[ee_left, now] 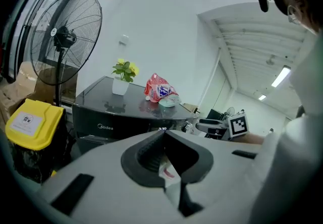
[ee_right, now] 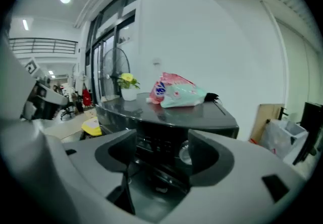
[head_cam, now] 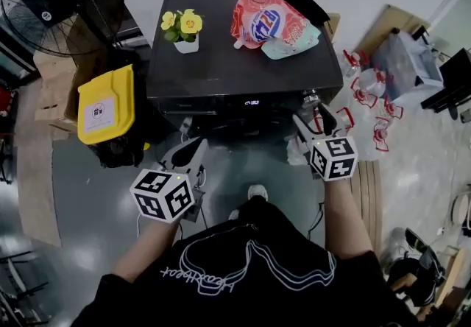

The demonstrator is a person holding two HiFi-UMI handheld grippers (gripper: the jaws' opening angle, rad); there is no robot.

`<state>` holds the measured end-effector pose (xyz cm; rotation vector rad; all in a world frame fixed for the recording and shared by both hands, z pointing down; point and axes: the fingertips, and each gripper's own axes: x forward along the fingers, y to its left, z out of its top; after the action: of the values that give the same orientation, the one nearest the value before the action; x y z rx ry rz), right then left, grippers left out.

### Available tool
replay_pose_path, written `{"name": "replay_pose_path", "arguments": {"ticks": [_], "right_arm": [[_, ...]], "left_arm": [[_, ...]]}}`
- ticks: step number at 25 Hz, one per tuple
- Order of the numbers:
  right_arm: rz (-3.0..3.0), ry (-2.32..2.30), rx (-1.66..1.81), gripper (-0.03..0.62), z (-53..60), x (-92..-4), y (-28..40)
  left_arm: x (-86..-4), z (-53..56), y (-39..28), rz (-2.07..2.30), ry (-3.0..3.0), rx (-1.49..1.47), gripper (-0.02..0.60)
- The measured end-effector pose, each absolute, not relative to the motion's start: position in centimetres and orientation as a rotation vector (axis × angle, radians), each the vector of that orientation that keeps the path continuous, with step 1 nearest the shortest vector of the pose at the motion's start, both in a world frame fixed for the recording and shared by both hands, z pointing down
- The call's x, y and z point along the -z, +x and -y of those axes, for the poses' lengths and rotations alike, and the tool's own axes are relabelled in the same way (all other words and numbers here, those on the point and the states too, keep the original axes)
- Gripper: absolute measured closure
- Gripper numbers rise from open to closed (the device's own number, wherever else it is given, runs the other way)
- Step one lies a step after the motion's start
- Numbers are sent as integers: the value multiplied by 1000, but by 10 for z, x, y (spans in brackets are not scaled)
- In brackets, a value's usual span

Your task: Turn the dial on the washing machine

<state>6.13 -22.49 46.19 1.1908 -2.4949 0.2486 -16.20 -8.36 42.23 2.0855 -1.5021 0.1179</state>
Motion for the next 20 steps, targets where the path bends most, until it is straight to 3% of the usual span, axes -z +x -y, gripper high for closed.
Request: {"name": "replay_pose_path", "arguments": {"ticks": [6,10,20], "right_arm": [[2836,887,-379,497,134,-371,10],[2926,804,-379,588,91,-337,-2],[2995,589,-323,591,18,-290,23]], "left_arm": [[-391,59,-144,1393,2185,-98,577],[-360,41,-132,1357,2253,-46,577],[-284,-8,-73,1294,2412,106,577]]}}
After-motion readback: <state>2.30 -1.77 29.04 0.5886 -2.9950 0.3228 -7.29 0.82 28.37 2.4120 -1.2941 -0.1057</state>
